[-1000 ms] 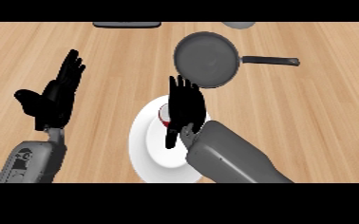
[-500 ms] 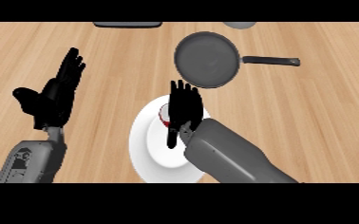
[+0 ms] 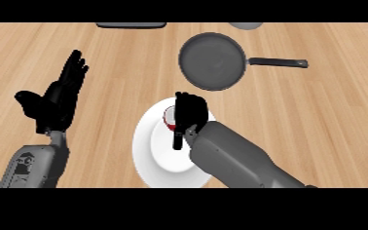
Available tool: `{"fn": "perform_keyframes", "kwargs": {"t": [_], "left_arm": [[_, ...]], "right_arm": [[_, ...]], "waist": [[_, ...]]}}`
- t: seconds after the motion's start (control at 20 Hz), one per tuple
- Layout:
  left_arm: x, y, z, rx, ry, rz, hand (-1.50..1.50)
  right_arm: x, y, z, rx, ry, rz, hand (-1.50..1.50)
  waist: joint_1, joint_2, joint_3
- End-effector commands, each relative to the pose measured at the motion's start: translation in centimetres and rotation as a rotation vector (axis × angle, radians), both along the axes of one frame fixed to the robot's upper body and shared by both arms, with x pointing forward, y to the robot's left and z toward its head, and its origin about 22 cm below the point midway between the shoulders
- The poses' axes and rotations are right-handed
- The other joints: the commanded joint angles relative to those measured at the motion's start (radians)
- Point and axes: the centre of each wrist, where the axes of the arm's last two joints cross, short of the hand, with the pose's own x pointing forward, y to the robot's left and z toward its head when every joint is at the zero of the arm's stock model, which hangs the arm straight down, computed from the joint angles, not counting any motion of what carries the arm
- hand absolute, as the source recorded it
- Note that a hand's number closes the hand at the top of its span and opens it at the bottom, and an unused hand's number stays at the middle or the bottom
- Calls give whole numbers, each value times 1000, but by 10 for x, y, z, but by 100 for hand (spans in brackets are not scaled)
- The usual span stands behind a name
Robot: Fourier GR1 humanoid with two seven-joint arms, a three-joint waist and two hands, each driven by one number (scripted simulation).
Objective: Pick the can from the plate and place it in the pan
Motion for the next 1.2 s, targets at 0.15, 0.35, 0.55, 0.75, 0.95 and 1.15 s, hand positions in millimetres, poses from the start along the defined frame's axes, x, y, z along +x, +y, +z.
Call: {"fn": "perform_keyframes", "kwargs": {"t": [0.15, 0.35, 0.55, 0.75, 0.95, 1.15], "left_arm": [[9, 5, -2, -24, 0, -11, 0], [0, 0, -15, 4, -8, -26, 0], [3, 10, -10, 7, -3, -25, 0], [20, -14, 10, 0, -27, -51, 0], [20, -23, 5, 8, -8, -68, 0], [9, -8, -7, -2, 13, -43, 0]], "right_arm": [[-4, -6, -30, 1, -18, 124, 150], [5, 0, -25, -12, -32, 101, 150], [-24, 14, -24, -3, -37, 173, 150], [-63, 35, -11, -6, -23, 425, 150], [-80, 49, 7, 28, -145, 428, 150], [-82, 60, 33, 97, -464, 410, 150]], "waist": [[0, 2, 0], [17, 4, 0], [21, 4, 0], [56, 6, 0], [58, 4, 0], [30, -7, -1]]}}
